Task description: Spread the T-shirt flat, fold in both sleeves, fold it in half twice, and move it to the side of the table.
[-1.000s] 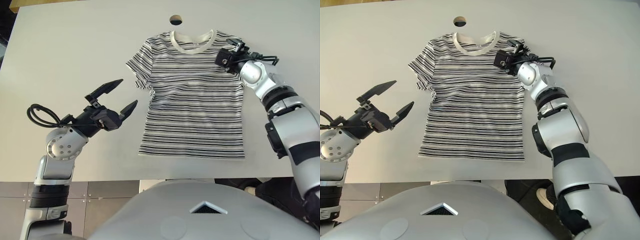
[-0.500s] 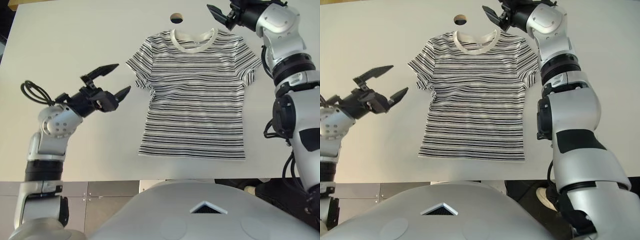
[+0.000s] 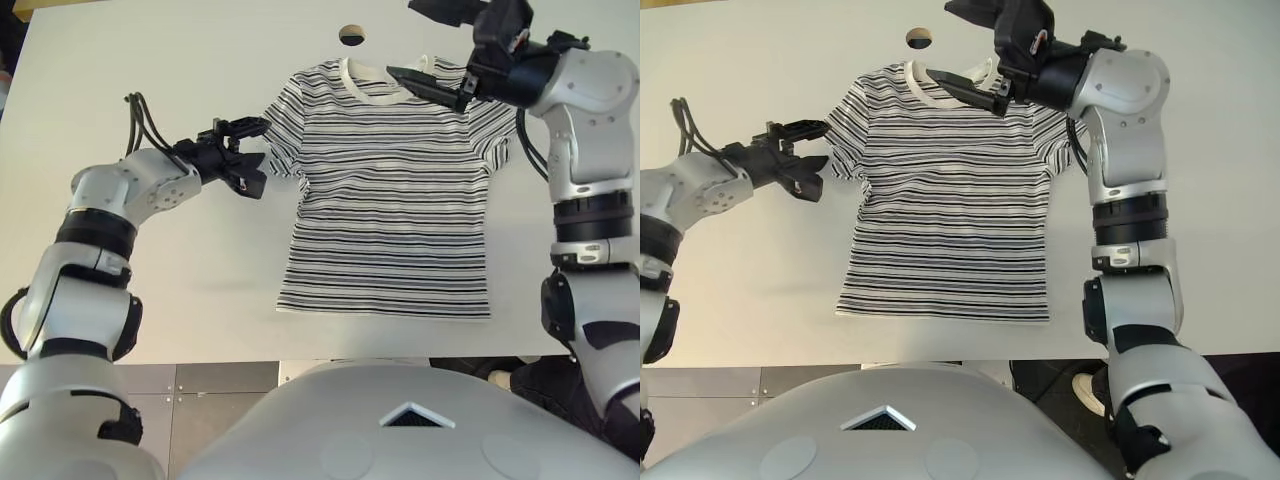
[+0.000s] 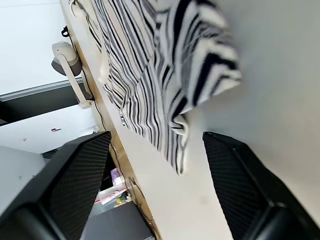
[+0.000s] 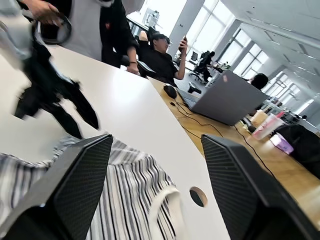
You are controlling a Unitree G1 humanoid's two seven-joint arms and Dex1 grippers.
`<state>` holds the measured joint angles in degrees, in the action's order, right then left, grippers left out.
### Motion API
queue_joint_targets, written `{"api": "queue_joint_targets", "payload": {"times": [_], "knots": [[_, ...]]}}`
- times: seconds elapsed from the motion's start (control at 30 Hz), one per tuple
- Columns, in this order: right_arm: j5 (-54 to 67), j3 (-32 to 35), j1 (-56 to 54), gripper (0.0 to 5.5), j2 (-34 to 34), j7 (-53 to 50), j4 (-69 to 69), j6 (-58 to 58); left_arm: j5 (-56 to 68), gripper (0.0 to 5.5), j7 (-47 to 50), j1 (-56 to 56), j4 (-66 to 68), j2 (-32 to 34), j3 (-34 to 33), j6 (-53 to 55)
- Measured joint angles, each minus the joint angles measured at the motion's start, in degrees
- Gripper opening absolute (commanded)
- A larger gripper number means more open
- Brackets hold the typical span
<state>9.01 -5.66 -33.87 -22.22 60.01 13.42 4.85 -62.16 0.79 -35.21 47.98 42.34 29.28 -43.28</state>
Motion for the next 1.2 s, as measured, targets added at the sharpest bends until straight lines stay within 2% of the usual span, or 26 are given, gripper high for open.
{"api": "queue_joint_targets", "payload": {"times": [0.33, 0.43, 0.5, 0.8, 1.2], "knots": [[3.6, 0.0, 6.1, 3.29, -1.2, -1.8, -11.7, -6.9, -2.3, 3.43, 9.2, -9.1, 16.1, -2.1, 9.8, 2.9], [3.7, 0.0, 6.1, 3.29, -1.2, -2.1, -11.7, -7.1, -1.9, 3.43, 10.4, -9.7, 17.4, -2.3, 11.4, 2.9], [3.7, 0.0, 6.1, 3.29, -1.2, -2.7, -11.7, -7.1, -1.6, 3.24, 11.1, -10.3, 18.2, -3.3, 12.3, 3.0], [3.7, 0.0, 6.1, 3.29, -1.1, -4.4, -10.5, -6.3, 0.2, 3.24, 12.6, -11.0, 18.8, -5.4, 15.0, 2.5], [3.7, -0.1, 6.2, 3.29, -0.8, -4.8, -10.4, -5.9, 0.9, 1.19, 13.3, -11.2, 20.8, -5.8, 18.4, 2.9]]}}
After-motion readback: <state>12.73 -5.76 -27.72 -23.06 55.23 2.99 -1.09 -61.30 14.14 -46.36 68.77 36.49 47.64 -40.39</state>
